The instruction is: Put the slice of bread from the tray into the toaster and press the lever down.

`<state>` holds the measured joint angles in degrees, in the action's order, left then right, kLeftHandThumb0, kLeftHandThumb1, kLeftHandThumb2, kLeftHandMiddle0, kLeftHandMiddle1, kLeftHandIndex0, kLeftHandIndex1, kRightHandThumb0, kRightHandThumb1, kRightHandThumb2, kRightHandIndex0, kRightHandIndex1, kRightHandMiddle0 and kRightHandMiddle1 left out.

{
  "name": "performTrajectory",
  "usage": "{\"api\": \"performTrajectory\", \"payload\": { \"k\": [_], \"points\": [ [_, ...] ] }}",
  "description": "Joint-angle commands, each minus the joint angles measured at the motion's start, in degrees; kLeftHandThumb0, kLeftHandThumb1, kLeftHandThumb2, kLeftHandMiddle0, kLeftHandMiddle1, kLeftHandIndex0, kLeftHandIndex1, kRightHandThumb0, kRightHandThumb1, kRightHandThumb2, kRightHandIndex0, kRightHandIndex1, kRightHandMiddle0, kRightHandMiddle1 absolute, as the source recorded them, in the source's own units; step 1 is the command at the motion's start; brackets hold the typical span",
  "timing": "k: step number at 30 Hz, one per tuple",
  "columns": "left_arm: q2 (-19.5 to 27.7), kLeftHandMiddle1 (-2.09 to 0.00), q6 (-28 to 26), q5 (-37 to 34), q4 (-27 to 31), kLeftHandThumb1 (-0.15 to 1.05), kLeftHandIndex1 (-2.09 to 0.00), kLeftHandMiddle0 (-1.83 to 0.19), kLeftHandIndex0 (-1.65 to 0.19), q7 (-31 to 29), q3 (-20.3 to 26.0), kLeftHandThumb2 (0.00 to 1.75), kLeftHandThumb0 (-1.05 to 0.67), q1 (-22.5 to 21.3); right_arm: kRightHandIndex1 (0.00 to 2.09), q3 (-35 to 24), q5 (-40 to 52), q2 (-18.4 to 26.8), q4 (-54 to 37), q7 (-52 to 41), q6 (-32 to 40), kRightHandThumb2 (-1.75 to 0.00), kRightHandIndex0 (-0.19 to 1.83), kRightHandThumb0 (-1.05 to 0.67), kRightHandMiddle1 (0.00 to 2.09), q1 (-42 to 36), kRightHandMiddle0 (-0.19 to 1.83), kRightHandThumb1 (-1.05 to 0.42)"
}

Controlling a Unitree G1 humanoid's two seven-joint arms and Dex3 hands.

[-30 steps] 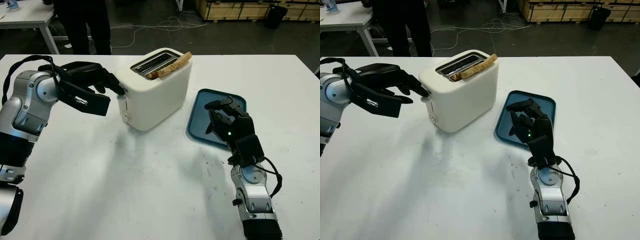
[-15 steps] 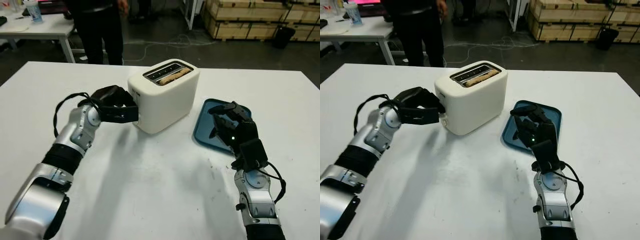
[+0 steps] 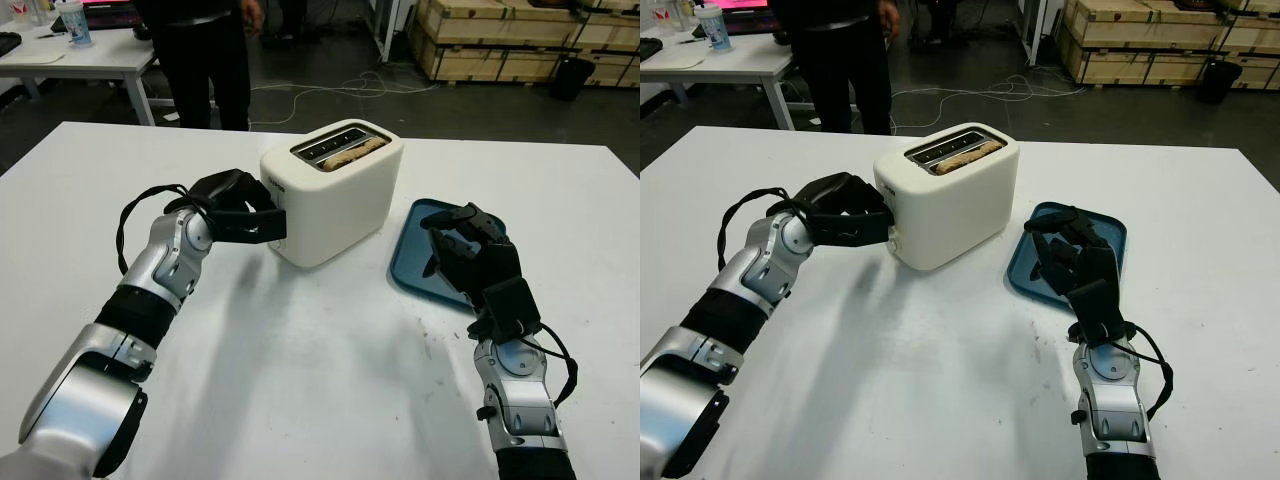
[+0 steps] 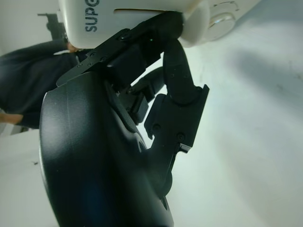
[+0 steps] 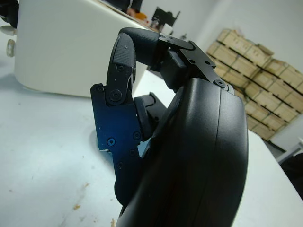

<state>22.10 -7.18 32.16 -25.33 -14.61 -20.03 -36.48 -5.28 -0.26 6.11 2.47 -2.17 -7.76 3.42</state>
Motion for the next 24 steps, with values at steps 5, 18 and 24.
{"api": "performTrajectory", "payload": {
  "k": [5, 18, 24],
  "points": [
    [-0.6, -0.53, 1.0, -7.5, 15.6, 0.92, 0.0, -0.46, -0.69, -12.1, -4.2, 0.61, -0.24, 10.7, 1.75, -0.2, 0.6, -0.1, -0.2, 0.1, -0.8, -0.38, 0.91, -0.51, 1.74, 0.8, 0.59, -0.92],
    [-1.7, -1.74, 7.1, -11.1, 30.3, 0.92, -0.01, -0.9, -0.7, 11.0, 16.0, 0.51, -0.26, 16.3, 1.75, 0.3, 0.2, -0.7, 0.0, 0.3, -1.6, -0.39, 0.9, -0.51, 1.75, 0.7, 0.59, -0.92],
    [-2.0, -1.75, 6.5, -10.6, 32.7, 0.92, -0.05, -0.9, -0.77, 14.9, 20.4, 0.41, -0.28, 16.2, 1.75, 0.3, 0.1, -1.1, -0.1, 0.7, -1.0, -0.38, 0.89, -0.51, 1.74, 1.0, 0.57, -0.92]
  ]
}}
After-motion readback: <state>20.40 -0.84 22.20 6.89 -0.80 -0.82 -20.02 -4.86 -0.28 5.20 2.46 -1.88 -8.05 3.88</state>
